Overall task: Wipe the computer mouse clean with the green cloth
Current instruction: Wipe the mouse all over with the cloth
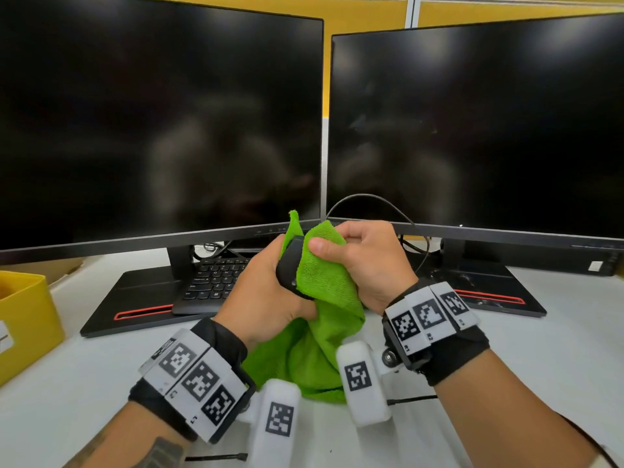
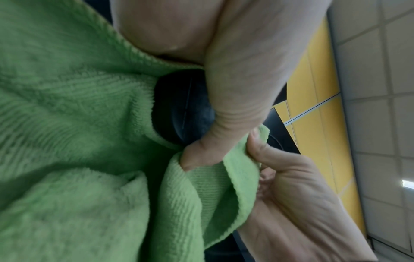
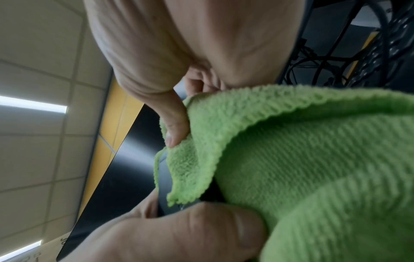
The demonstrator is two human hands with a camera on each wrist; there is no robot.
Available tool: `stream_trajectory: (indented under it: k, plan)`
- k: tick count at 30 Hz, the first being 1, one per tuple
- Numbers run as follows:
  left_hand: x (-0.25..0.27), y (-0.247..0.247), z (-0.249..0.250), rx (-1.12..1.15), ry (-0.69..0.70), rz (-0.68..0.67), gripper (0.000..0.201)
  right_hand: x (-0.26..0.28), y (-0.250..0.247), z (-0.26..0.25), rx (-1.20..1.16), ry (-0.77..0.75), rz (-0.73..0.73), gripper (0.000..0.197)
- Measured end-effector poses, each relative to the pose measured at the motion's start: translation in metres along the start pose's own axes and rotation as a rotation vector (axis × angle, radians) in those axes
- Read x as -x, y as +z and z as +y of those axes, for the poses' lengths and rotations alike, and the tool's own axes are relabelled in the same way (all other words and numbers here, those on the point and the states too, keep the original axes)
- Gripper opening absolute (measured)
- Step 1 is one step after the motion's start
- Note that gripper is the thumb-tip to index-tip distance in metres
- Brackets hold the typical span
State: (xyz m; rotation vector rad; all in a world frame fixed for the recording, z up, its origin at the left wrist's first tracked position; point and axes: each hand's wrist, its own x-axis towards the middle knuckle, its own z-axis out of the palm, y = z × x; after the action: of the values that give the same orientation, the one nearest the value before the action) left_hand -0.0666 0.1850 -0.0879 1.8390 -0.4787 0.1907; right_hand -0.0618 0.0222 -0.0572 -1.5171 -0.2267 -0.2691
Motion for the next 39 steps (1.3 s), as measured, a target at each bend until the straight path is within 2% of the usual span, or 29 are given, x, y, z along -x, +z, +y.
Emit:
stream_trajectory:
  k: [7, 10, 16, 21, 26, 33, 39]
  plan:
    - [-0.005, -0.006, -0.004, 0.027, -0.011, 0.099, 0.076, 0.001, -0.005, 0.002, -0.060, -0.015, -0.136, 0.024]
    - [-0.005, -0.005, -0.006, 0.008, -0.012, 0.116, 0.073, 0.004, 0.000, 0.001, -0.063, -0.017, -0.102, 0.022]
    - [-0.002, 0.000, -0.003, -0.167, 0.034, 0.096, 0.064, 0.008, 0.009, -0.001, -0.077, -0.006, -0.028, 0.025]
    - [0.001, 0.001, 0.004, -0.205, 0.063, 0.025, 0.064, 0.009, 0.010, -0.002, -0.086, 0.011, -0.003, 0.030]
    - [0.003, 0.000, 0.008, -0.121, 0.060, -0.003, 0.060, 0.007, 0.003, -0.006, -0.075, 0.012, -0.029, 0.018]
    - [-0.001, -0.009, 0.005, 0.084, -0.008, 0.074, 0.068, 0.008, 0.003, -0.010, -0.137, 0.005, -0.146, 0.023]
    - [-0.003, -0.010, 0.003, 0.162, -0.023, 0.105, 0.056, 0.004, -0.007, -0.011, -0.285, 0.056, -0.059, 0.028]
